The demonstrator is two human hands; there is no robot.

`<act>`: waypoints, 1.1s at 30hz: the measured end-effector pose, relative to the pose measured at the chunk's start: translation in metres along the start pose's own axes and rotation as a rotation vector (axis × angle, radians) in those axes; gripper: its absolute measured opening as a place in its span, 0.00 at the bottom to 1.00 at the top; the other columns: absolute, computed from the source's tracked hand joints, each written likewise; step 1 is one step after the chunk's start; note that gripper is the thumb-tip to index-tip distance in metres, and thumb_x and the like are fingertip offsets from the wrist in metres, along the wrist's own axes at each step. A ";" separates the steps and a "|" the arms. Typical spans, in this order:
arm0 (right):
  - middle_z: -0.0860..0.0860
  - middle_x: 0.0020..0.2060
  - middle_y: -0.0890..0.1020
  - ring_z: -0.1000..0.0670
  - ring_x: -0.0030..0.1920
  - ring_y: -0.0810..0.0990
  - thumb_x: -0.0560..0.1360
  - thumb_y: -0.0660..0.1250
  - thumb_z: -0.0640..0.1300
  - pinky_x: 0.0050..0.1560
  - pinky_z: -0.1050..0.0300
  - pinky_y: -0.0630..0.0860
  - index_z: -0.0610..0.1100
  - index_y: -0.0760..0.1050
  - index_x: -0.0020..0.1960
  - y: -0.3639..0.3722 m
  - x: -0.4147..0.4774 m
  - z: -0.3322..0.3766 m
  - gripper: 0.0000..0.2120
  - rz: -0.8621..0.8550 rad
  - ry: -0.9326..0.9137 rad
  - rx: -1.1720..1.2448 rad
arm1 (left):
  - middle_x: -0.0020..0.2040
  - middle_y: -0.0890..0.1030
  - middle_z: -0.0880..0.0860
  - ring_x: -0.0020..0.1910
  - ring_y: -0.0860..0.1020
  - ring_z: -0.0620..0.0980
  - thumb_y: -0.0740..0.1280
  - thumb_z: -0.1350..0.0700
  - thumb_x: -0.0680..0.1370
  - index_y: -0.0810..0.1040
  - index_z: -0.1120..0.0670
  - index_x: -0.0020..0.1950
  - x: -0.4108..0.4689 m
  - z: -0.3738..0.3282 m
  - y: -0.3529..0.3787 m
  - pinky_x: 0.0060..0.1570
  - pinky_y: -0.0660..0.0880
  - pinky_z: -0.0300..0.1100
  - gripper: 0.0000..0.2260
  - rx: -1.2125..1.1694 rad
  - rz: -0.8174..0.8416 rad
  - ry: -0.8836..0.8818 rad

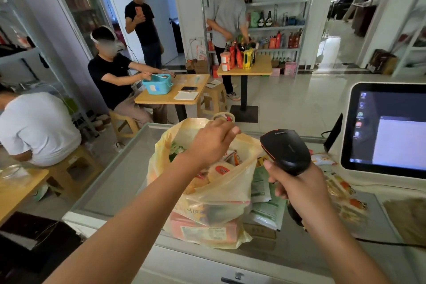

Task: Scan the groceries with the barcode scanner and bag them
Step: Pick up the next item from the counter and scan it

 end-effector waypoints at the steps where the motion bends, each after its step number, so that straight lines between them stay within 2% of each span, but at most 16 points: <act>1: 0.42 0.31 0.82 0.49 0.24 0.76 0.72 0.74 0.43 0.27 0.59 0.73 0.40 0.80 0.42 -0.002 0.000 0.001 0.07 0.001 0.001 0.003 | 0.63 0.76 0.53 0.63 0.72 0.52 0.53 0.45 0.85 0.79 0.50 0.63 0.001 -0.008 -0.001 0.62 0.68 0.49 0.18 -0.061 -0.026 0.031; 5: 0.42 0.31 0.82 0.49 0.24 0.75 0.72 0.74 0.43 0.26 0.59 0.73 0.40 0.80 0.44 -0.016 -0.001 0.006 0.06 -0.042 0.004 0.060 | 0.52 0.79 0.53 0.54 0.75 0.51 0.57 0.49 0.85 0.81 0.52 0.53 0.009 -0.041 0.007 0.57 0.71 0.48 0.14 -0.233 -0.042 0.205; 8: 0.44 0.29 0.81 0.52 0.23 0.75 0.73 0.74 0.41 0.24 0.63 0.72 0.42 0.80 0.45 -0.034 -0.005 0.012 0.05 -0.092 -0.003 0.103 | 0.48 0.78 0.51 0.51 0.74 0.47 0.59 0.53 0.85 0.79 0.50 0.50 0.013 -0.071 0.021 0.52 0.68 0.38 0.10 -0.299 -0.025 0.291; 10: 0.46 0.28 0.80 0.54 0.23 0.75 0.73 0.74 0.41 0.24 0.64 0.72 0.41 0.79 0.46 -0.049 -0.007 0.012 0.05 -0.144 0.003 0.140 | 0.47 0.77 0.49 0.49 0.74 0.47 0.59 0.55 0.85 0.79 0.51 0.50 0.014 -0.090 0.034 0.49 0.68 0.36 0.10 -0.326 -0.011 0.330; 13: 0.45 0.30 0.82 0.52 0.24 0.75 0.72 0.74 0.45 0.25 0.62 0.75 0.42 0.80 0.46 -0.069 -0.012 0.008 0.08 -0.220 0.026 0.168 | 0.46 0.79 0.51 0.47 0.76 0.49 0.59 0.56 0.84 0.80 0.58 0.52 0.015 -0.110 0.065 0.48 0.70 0.42 0.10 -0.367 0.026 0.320; 16: 0.46 0.28 0.81 0.51 0.24 0.75 0.71 0.75 0.44 0.26 0.60 0.74 0.43 0.80 0.43 -0.081 -0.019 -0.009 0.06 -0.289 0.082 0.225 | 0.45 0.79 0.53 0.46 0.76 0.51 0.61 0.61 0.82 0.79 0.59 0.51 0.012 -0.118 0.109 0.44 0.67 0.41 0.07 -0.364 0.072 0.248; 18: 0.46 0.28 0.82 0.51 0.24 0.75 0.71 0.75 0.43 0.26 0.60 0.75 0.42 0.80 0.43 -0.085 -0.022 -0.028 0.06 -0.326 0.160 0.227 | 0.52 0.80 0.58 0.53 0.77 0.56 0.62 0.61 0.81 0.80 0.59 0.54 0.013 -0.107 0.157 0.49 0.70 0.43 0.08 -0.263 0.129 0.145; 19: 0.44 0.29 0.82 0.51 0.24 0.75 0.71 0.75 0.44 0.27 0.59 0.74 0.41 0.80 0.43 -0.086 -0.025 -0.038 0.07 -0.329 0.202 0.225 | 0.57 0.79 0.59 0.59 0.76 0.58 0.62 0.60 0.80 0.80 0.58 0.57 0.012 -0.097 0.182 0.55 0.72 0.46 0.10 -0.208 0.171 0.069; 22: 0.43 0.31 0.82 0.50 0.24 0.74 0.71 0.75 0.46 0.27 0.58 0.73 0.38 0.80 0.40 -0.087 -0.030 -0.066 0.10 -0.330 0.310 0.224 | 0.72 0.65 0.62 0.72 0.64 0.64 0.60 0.53 0.81 0.74 0.50 0.70 0.002 -0.065 0.237 0.71 0.65 0.58 0.17 -0.044 0.344 -0.161; 26: 0.42 0.31 0.82 0.50 0.24 0.74 0.71 0.75 0.44 0.26 0.59 0.72 0.38 0.80 0.44 -0.086 -0.033 -0.088 0.09 -0.304 0.373 0.230 | 0.78 0.47 0.68 0.78 0.46 0.70 0.54 0.45 0.83 0.59 0.46 0.78 -0.009 -0.042 0.263 0.75 0.50 0.66 0.23 0.097 0.459 -0.312; 28: 0.41 0.32 0.82 0.50 0.23 0.74 0.71 0.75 0.44 0.26 0.60 0.72 0.39 0.80 0.46 -0.086 -0.032 -0.094 0.09 -0.284 0.394 0.229 | 0.79 0.40 0.66 0.78 0.40 0.69 0.54 0.43 0.83 0.52 0.50 0.81 -0.011 -0.040 0.270 0.74 0.44 0.65 0.28 0.111 0.488 -0.356; 31: 0.40 0.35 0.84 0.50 0.25 0.75 0.71 0.75 0.44 0.26 0.60 0.73 0.40 0.79 0.47 -0.086 -0.031 -0.098 0.09 -0.267 0.413 0.222 | 0.80 0.39 0.62 0.78 0.40 0.67 0.54 0.43 0.83 0.43 0.61 0.81 -0.011 -0.042 0.276 0.75 0.43 0.63 0.35 0.102 0.489 -0.412; 33: 0.41 0.35 0.84 0.50 0.25 0.75 0.72 0.74 0.44 0.26 0.61 0.74 0.40 0.79 0.47 -0.087 -0.029 -0.099 0.09 -0.255 0.416 0.197 | 0.81 0.44 0.61 0.79 0.47 0.65 0.57 0.47 0.83 0.45 0.63 0.80 -0.011 -0.045 0.268 0.76 0.50 0.61 0.34 0.149 0.415 -0.392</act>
Point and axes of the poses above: each hand's wrist, its own x-axis towards the middle knuckle, its own y-axis out of the palm, z = x × y, the point moved 4 cm from there along x, towards the middle knuckle
